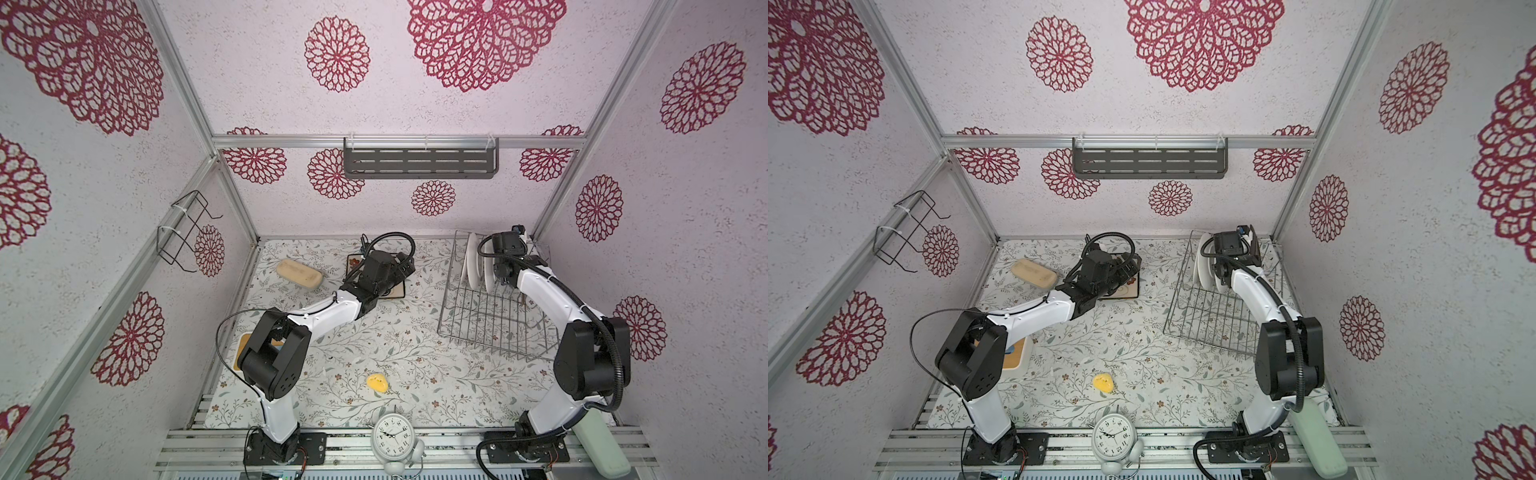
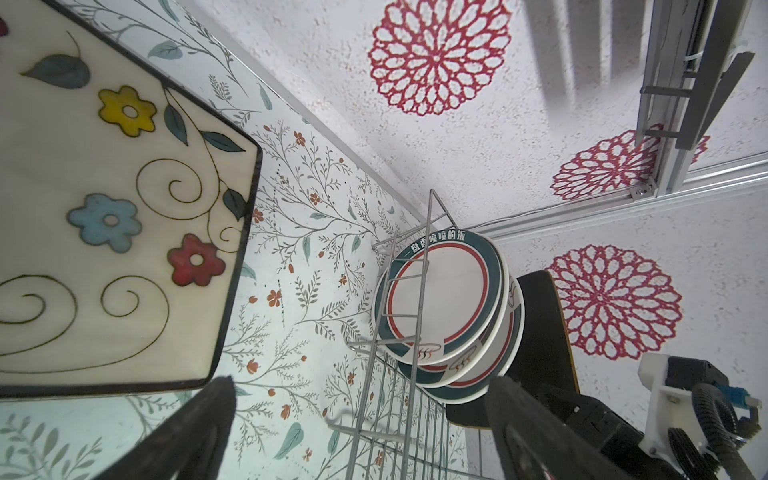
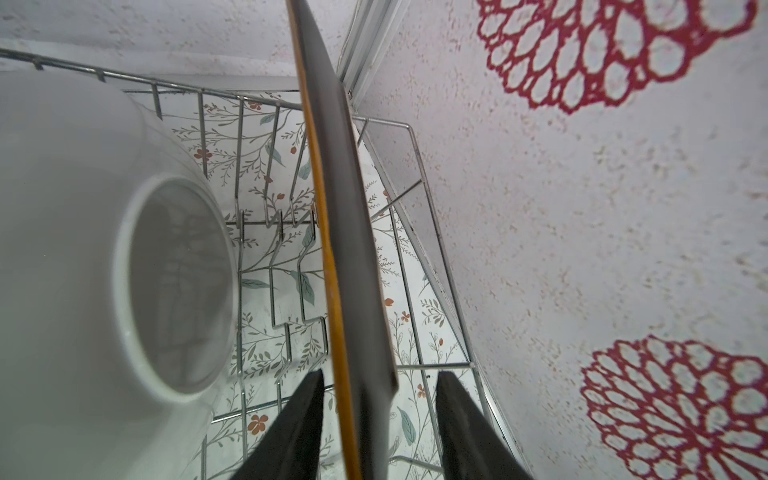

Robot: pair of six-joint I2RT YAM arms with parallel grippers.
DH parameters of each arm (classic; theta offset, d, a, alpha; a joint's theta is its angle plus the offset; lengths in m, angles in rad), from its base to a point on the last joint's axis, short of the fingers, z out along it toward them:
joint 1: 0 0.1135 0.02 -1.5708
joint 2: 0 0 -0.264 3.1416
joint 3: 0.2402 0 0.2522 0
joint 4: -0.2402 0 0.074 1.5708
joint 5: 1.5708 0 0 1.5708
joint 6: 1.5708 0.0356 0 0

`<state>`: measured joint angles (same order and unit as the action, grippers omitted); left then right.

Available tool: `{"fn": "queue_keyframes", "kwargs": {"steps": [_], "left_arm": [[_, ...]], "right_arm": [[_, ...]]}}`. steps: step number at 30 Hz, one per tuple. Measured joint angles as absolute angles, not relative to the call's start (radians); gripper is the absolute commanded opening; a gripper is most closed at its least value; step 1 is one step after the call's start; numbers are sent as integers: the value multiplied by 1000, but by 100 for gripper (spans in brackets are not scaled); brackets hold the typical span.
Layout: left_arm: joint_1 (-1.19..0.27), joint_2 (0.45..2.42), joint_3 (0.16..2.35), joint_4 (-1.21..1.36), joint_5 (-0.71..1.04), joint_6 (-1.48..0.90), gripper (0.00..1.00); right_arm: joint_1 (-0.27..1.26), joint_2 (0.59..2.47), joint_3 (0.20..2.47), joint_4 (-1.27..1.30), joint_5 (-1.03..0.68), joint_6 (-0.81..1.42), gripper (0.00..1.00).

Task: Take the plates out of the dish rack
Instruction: 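Close the right gripper on the yellow-rimmed plate edge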

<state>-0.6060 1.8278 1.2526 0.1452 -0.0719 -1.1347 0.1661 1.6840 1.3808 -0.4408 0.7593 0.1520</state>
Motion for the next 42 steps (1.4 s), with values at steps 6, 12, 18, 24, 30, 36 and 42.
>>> {"fn": "queue_keyframes", "kwargs": {"steps": [6, 12, 18, 24, 30, 36, 42], "left_arm": [[-606, 1828, 1252, 145, -72, -1134, 98], [-606, 1828, 1252, 145, -72, -1134, 98], [-606, 1827, 1252, 145, -72, -1134, 98], [-606, 1827, 1252, 145, -75, -1134, 98], [-606, 1827, 1252, 145, -76, -1134, 98], [-606, 1826, 1252, 145, -76, -1134, 98], [-606, 1826, 1252, 145, -76, -1134, 98]], "right_arm": [[166, 1687, 1381, -435, 759, 149, 42], [164, 1694, 1381, -426, 760, 146, 36], [159, 1700, 1381, -422, 759, 139, 34], [159, 1711, 1381, -422, 759, 139, 32], [159, 1718, 1381, -418, 764, 138, 29], [157, 1718, 1381, -416, 767, 131, 26], [158, 1718, 1381, -416, 770, 131, 24]]}}
